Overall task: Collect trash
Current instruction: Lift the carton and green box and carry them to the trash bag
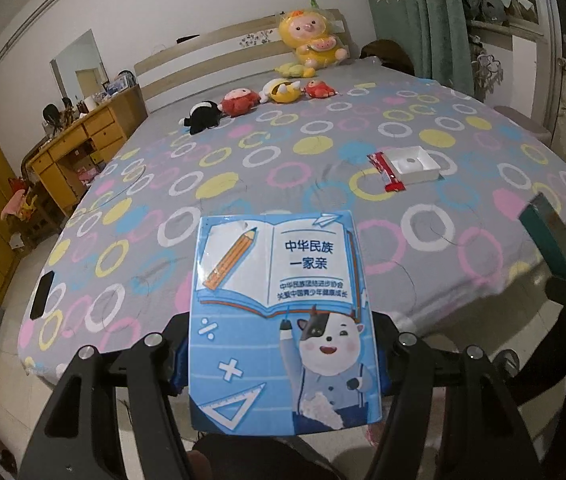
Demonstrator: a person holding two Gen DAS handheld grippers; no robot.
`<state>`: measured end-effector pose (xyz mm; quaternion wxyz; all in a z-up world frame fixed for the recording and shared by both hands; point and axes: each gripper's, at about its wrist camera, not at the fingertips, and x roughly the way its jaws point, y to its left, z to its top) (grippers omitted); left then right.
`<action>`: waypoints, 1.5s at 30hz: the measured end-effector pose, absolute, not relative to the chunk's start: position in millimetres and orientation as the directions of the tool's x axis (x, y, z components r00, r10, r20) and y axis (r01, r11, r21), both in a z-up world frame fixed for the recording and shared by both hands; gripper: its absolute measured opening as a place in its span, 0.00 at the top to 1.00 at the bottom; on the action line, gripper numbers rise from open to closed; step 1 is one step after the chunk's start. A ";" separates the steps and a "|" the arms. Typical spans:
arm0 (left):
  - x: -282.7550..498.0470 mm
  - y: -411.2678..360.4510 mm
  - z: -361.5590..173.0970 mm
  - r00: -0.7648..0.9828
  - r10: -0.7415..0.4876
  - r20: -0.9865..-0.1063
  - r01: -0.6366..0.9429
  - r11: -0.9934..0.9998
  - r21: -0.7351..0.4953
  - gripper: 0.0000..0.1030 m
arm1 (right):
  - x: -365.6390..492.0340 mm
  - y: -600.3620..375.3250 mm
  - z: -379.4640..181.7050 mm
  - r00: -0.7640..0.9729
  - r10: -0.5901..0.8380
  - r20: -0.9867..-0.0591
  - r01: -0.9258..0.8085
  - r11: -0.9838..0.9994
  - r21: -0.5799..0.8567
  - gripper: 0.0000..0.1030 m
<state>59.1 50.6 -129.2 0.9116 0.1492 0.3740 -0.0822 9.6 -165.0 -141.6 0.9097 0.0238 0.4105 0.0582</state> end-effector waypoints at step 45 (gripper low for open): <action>41.5 -46.4 -348.4 0.200 -0.107 -0.974 0.445 0.895 -0.007 0.38 | 15.1 -187.1 -324.3 0.346 0.156 -0.925 -0.114 0.986 0.123 0.66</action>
